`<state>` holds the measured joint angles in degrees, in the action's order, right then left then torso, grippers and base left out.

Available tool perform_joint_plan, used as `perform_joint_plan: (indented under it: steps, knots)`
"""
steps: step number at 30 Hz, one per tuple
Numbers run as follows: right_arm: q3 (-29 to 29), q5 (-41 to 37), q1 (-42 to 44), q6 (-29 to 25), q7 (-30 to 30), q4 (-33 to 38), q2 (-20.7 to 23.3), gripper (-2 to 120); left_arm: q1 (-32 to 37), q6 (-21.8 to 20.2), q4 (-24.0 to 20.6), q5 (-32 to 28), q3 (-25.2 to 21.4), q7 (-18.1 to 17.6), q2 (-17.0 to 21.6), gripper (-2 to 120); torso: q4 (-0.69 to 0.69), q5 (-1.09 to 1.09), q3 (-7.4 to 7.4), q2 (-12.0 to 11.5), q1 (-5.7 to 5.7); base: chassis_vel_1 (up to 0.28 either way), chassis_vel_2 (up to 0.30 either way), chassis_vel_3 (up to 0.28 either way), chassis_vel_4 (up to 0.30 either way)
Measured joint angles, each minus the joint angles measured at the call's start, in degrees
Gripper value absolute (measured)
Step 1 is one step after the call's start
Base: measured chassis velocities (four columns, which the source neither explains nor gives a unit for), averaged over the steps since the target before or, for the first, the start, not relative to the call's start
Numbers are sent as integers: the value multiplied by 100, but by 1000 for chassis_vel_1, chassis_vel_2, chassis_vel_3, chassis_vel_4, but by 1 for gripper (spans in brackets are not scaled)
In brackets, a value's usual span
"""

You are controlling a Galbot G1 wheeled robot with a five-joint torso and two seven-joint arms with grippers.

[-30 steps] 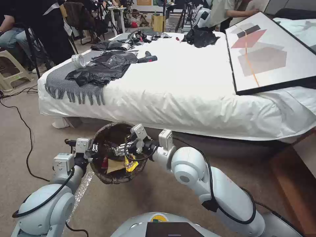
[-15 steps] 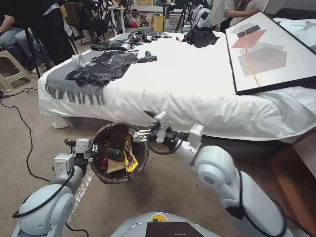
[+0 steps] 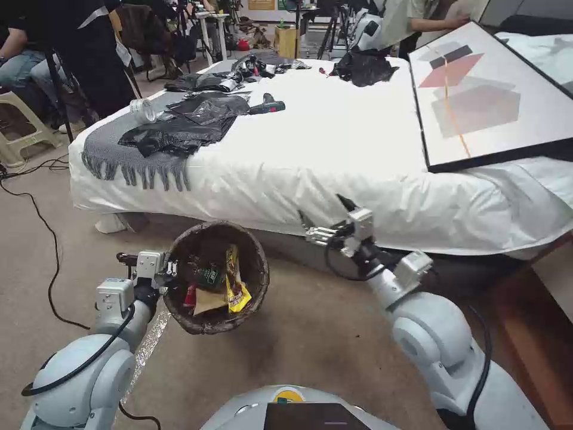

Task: Pick up the trash bin, then pick up the garbage from the floor and place it into the trash bin.

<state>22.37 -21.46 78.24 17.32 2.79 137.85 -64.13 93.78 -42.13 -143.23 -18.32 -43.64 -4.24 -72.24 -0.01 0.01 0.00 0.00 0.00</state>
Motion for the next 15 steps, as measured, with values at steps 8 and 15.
perform_joint_plan:
  steps: [8, 15]
  knots:
    - [572, 1182, 1149, -741, 155, 23, -906, 100, -18, 0, 0, 16, 11, 5, -24, 3, 1, -1, 0, 0, 0, 0, 0, 0, 0]
    - [756, 1467, 1756, -1109, 344, 42, -1389, 100, -22, 0, 0, 20, -42, 15, 2, 3, 1, -1, 0, 0, 0, 0, 0, 0, 0]
